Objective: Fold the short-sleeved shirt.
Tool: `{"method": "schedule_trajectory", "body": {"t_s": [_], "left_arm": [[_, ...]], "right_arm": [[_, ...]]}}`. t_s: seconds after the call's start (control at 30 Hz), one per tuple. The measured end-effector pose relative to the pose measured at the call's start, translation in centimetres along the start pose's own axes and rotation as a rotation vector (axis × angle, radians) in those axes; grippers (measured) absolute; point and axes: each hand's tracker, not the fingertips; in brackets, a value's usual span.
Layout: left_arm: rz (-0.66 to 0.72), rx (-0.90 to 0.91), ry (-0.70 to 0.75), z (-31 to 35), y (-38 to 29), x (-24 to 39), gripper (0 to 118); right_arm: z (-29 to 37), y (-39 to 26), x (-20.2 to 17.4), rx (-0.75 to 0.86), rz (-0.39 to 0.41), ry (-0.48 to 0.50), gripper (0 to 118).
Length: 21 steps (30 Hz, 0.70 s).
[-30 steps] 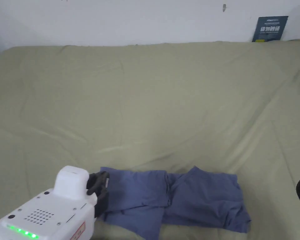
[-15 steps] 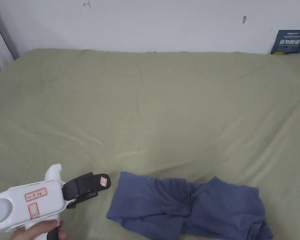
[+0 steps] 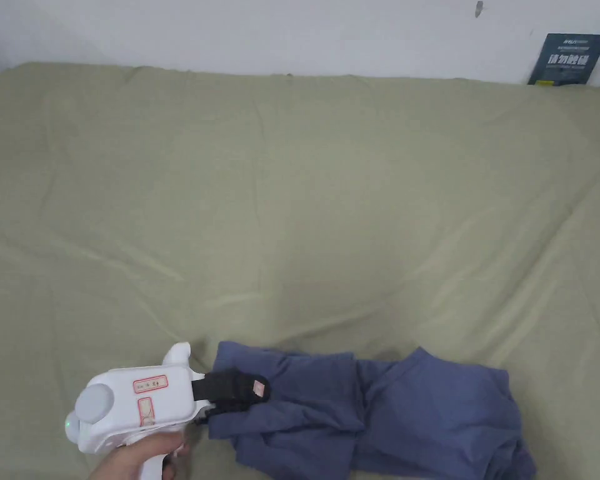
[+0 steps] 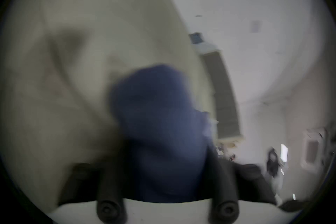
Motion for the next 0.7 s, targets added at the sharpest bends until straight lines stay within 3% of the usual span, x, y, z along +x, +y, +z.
{"method": "schedule_trajectory", "body": {"t_s": [0.07, 0.17, 0.27, 0.37, 0.4, 0.53, 0.6, 0.7], "left_arm": [[0.026, 0.01, -0.124, 0.4, -0.3, -0.3, 14], [-0.043, 0.053, -0.017, 1.4, 0.2, 0.6, 13], [0.007, 0.157, 0.021, 5.2, -0.7, 3.4, 12], [-0.057, 0.268, 0.173, 9.9, 0.1, 4.4, 12], [-0.081, 0.289, 0.258, 11.4, 2.0, 1.9, 12], [-0.162, 0.36, 0.561, 14.9, 3.1, 2.6, 12], [-0.106, 0.38, 0.544, 15.2, 3.1, 2.8, 12], [-0.165, 0.359, 0.46, 12.4, 0.5, 6.9, 12]], "right_arm": [[-0.1, -0.1, -0.1, -0.003, -0.002, 0.012, 0], [-0.1, -0.2, -0.4, -0.006, 0.011, 0.017, 0], [0.1, 0.1, -0.5, 0.009, 0.01, 0.022, 0], [0.1, 0.2, -0.6, 0.021, 0.008, 0.026, 0], [0.1, 0.2, -0.7, 0.024, 0.005, 0.029, 0], [-0.1, 0.0, -1.3, 0.029, 0.003, 0.055, 0], [0.0, -0.1, -1.6, 0.027, 0.006, 0.063, 0], [0.1, -0.2, -1.7, 0.024, 0.012, 0.057, 0]]}}
